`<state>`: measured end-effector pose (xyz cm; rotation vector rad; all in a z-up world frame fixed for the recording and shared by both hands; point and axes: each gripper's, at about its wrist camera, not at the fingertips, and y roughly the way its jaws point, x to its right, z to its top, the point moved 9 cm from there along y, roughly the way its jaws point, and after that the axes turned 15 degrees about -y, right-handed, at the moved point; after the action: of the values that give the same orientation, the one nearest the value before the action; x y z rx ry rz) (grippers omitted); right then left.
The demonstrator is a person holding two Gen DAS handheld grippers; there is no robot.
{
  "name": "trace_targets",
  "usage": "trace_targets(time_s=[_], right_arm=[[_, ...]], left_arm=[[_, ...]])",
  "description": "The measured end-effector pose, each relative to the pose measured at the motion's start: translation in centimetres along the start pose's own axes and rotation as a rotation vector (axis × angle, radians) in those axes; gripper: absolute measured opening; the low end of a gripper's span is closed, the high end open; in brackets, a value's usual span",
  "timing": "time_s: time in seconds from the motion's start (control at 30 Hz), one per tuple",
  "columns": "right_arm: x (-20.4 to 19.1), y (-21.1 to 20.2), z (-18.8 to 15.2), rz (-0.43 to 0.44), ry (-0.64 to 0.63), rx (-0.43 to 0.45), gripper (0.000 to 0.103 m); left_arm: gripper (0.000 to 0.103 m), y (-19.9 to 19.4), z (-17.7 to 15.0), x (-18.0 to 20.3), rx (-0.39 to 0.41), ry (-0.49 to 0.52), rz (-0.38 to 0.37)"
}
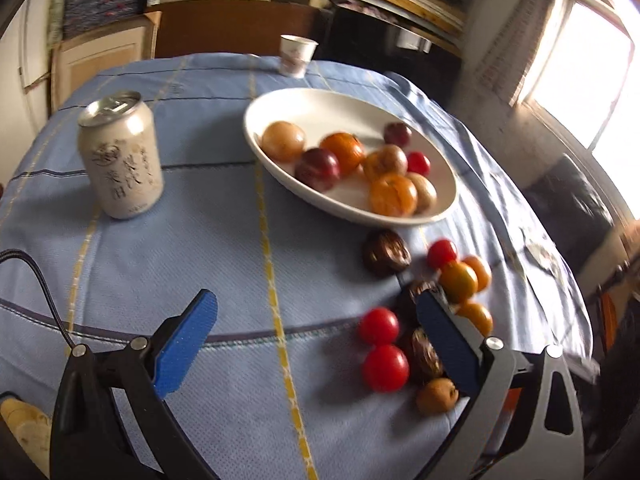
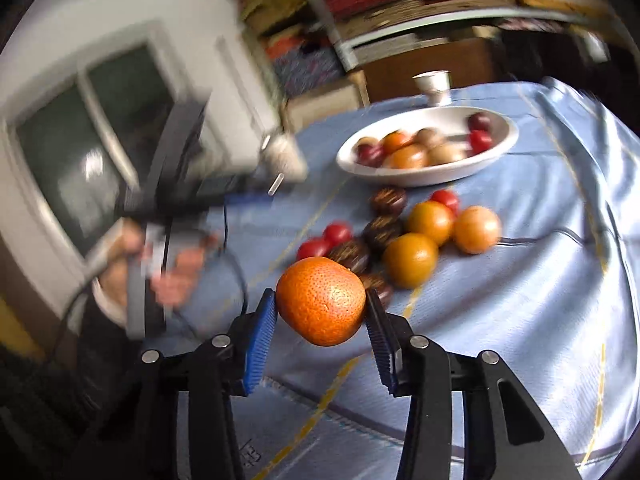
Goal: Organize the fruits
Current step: 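Grasp a red tomato with the left tool while the right tool holds the tangerine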
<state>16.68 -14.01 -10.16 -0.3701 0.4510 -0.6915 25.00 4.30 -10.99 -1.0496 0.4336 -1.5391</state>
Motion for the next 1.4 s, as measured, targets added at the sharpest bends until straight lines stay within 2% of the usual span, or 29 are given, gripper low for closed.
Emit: trace_targets(time_s=[0.07, 0.1, 0.13, 0.2, 0.23, 0.47, 0.53, 0.57, 0.83, 0.97, 1.2, 1.4], right_arm=[[1.2, -0.3, -0.1, -0.023, 0.041, 0.005, 0.045], [1.4, -0.1, -0.1, -0.012, 0.059, 0.001, 0.045], [1.3, 0.0, -0.2, 0.001, 0.06, -0.002, 0.045], [1.0, 0.1, -0.1, 0.0, 0.041, -0.003, 0.045], [0.8, 0.1, -0.1, -0.005, 0.025, -0.004, 0.045], [0.6, 0.2, -0.1, -0.01, 0.005, -0.016, 0.046], [0.6, 0.3, -0.1, -0.009, 0.004, -0.019, 0.046], [0.6, 0.3, -0.1, -0.009, 0.0, -0.017, 0.046], [0.4, 0.3, -0.2, -0.012, -0.007, -0.021, 0.046], [0.3, 0.4, -0.2, -0.015, -0.015, -0.022, 0.046], [0.3, 0.1, -0.2, -0.016, -0.01, -0.018, 0.046], [1.1, -0.5, 0.7, 0.044, 0.056, -0.017, 0.046]], left_arm=[[0.097, -0.1, -0.9, 0.4, -0.021, 0.051, -0.022], [0.088, -0.2, -1.4, 0.7, -0.027, 0.072, -0.036], [0.071, -0.3, -2.0, 1.0, -0.044, 0.102, -0.059], [0.06, -0.4, -3.1, 1.5, -0.077, 0.131, -0.106], [0.058, -0.4, -3.5, 1.7, -0.085, 0.147, -0.118], [0.058, 0.2, -6.1, 3.0, -0.103, 0.269, -0.103], [0.049, 0.5, -6.4, 3.2, -0.104, 0.282, -0.098], [0.047, 0.6, -6.5, 3.2, -0.106, 0.284, -0.093], [0.039, 1.1, -6.6, 3.2, -0.115, 0.28, -0.096], [0.03, 1.4, -6.6, 3.1, -0.126, 0.268, -0.1], [0.029, 1.3, -6.5, 3.1, -0.115, 0.268, -0.095], [0.029, -0.3, -5.5, 2.8, -0.097, 0.179, -0.204]])
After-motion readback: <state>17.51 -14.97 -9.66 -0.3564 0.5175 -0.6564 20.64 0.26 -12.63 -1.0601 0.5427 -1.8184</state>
